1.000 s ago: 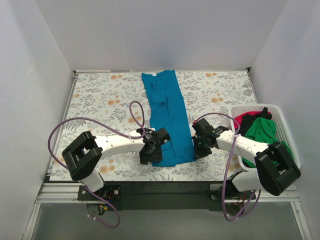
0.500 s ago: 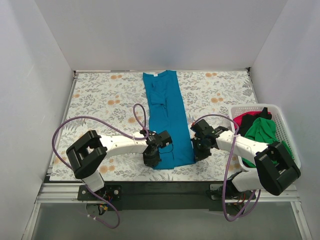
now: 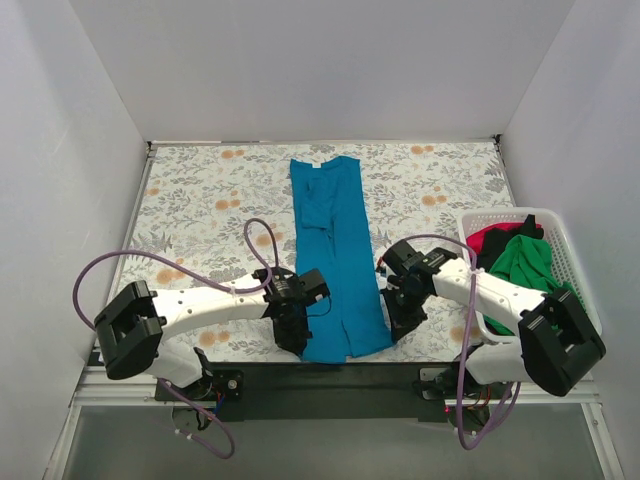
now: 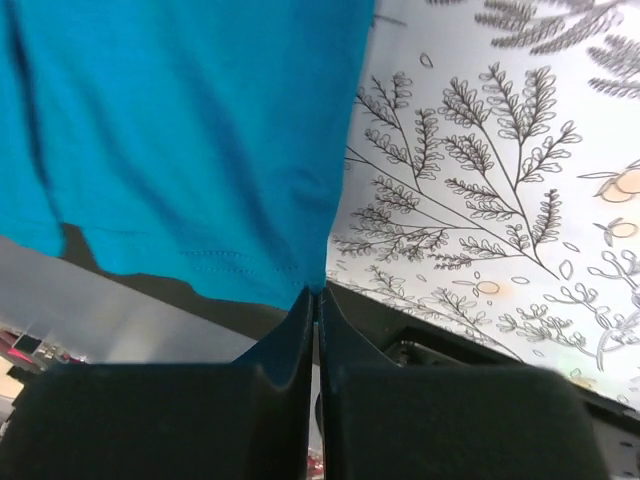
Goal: Fold and stack the t-shirts
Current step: Fold the tshirt
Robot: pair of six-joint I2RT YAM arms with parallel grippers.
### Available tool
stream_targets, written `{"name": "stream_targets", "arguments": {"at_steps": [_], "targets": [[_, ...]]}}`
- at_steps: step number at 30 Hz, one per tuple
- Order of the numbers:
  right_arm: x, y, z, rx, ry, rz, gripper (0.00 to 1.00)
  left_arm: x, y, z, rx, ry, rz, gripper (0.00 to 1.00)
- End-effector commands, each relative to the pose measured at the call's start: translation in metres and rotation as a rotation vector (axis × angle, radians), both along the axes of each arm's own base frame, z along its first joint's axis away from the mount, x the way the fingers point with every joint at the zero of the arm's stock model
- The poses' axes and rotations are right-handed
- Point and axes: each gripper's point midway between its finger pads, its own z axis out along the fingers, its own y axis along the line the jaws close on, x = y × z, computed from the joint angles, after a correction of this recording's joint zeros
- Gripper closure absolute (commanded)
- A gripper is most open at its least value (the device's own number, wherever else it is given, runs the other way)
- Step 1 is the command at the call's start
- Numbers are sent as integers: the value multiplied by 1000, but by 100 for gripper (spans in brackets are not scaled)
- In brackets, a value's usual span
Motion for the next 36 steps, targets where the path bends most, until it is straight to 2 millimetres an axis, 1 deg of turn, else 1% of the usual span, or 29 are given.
{"name": "stream_targets", "arguments": {"at_steps": [1, 2, 3, 4, 5, 7, 8, 9, 10, 11, 12, 13, 14, 15, 16, 17, 18, 19, 21, 22, 23, 26, 28, 34, 36], "targets": [[13, 6, 23, -3, -22, 45, 99, 16, -19, 24, -65, -12, 15, 100], [29, 16, 33, 12, -55, 50, 99, 24, -22, 29, -71, -31, 14, 100], [36, 19, 37, 12, -71, 53, 99, 34, -23, 31, -72, -53, 1, 100], [45, 20, 41, 1, -95, 62, 99, 54, -26, 39, -88, -81, 28, 100], [61, 27, 47, 6, -117, 59, 99, 68, -26, 41, -86, -114, 41, 100], [79, 33, 54, 10, -151, 61, 99, 90, -27, 48, -107, -156, 36, 100], [89, 34, 51, -3, -152, 57, 99, 117, -23, 51, -93, -219, 73, 100], [109, 43, 64, 15, -206, 55, 99, 128, -22, 53, -90, -243, 82, 100], [120, 44, 67, 0, -234, 55, 99, 139, -19, 53, -76, -267, 72, 100], [133, 45, 65, -14, -246, 63, 99, 155, -18, 56, -72, -297, 93, 100], [152, 50, 75, -14, -302, 60, 99, 166, -13, 55, -50, -330, 101, 100], [163, 50, 78, -18, -319, 53, 99, 178, -7, 55, -37, -353, 104, 100], [172, 51, 73, -28, -319, 63, 99, 189, -9, 55, -44, -387, 111, 100], [181, 52, 73, -27, -331, 63, 99, 199, -4, 56, -30, -425, 118, 100], [196, 56, 83, -13, -369, 52, 99, 214, -4, 58, -40, -467, 134, 100], [206, 59, 80, -16, -380, 59, 99, 221, 0, 57, -27, -496, 117, 100], [214, 60, 82, -14, -401, 55, 99, 231, 6, 55, 9, -532, 124, 100], [227, 60, 88, -12, -433, 44, 99, 238, 11, 53, 27, -553, 129, 100], [240, 63, 86, -14, -457, 48, 99, 254, 11, 56, 33, -608, 115, 100], [247, 63, 87, -11, -468, 45, 99, 266, 11, 61, 24, -654, 123, 100], [254, 66, 88, -5, -479, 44, 99, 271, 10, 63, 21, -675, 118, 100], [267, 71, 90, 8, -503, 43, 99, 291, 5, 75, 6, -757, 102, 100], [274, 71, 90, 3, -520, 40, 99, 302, 4, 80, 11, -798, 86, 100], [289, 69, 91, 12, -548, 26, 99, 326, 3, 91, 11, -870, 58, 100], [295, 68, 93, 13, -558, 19, 99, 330, 4, 85, 25, -860, 57, 100]]}}
